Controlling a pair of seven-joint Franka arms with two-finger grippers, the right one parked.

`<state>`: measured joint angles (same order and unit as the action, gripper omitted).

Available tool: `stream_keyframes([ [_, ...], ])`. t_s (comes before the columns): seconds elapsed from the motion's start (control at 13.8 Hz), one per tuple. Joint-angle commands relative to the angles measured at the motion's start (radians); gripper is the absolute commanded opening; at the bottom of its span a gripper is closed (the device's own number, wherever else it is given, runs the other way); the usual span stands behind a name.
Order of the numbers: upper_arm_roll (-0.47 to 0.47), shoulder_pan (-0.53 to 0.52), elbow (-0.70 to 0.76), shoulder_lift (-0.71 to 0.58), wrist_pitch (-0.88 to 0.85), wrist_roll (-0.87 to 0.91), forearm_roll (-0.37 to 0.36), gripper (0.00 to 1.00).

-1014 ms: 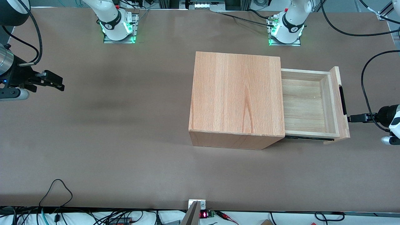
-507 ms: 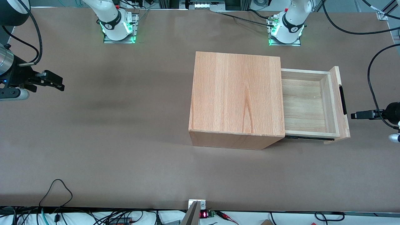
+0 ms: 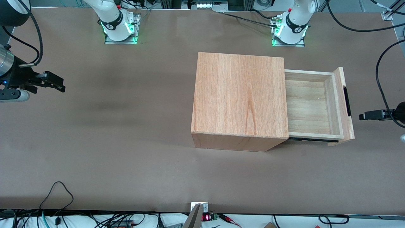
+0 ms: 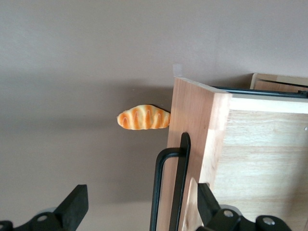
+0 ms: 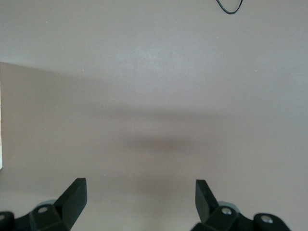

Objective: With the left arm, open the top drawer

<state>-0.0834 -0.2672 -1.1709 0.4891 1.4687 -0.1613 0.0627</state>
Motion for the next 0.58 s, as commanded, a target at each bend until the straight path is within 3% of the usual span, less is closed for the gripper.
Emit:
stream_keyframes([
  [0.0,-0.003,0.025,0.004,-0.041,-0.068,0.009,-0.047,1.00],
  [0.51,-0.007,0.141,0.005,-0.064,-0.134,0.157,-0.038,1.00],
])
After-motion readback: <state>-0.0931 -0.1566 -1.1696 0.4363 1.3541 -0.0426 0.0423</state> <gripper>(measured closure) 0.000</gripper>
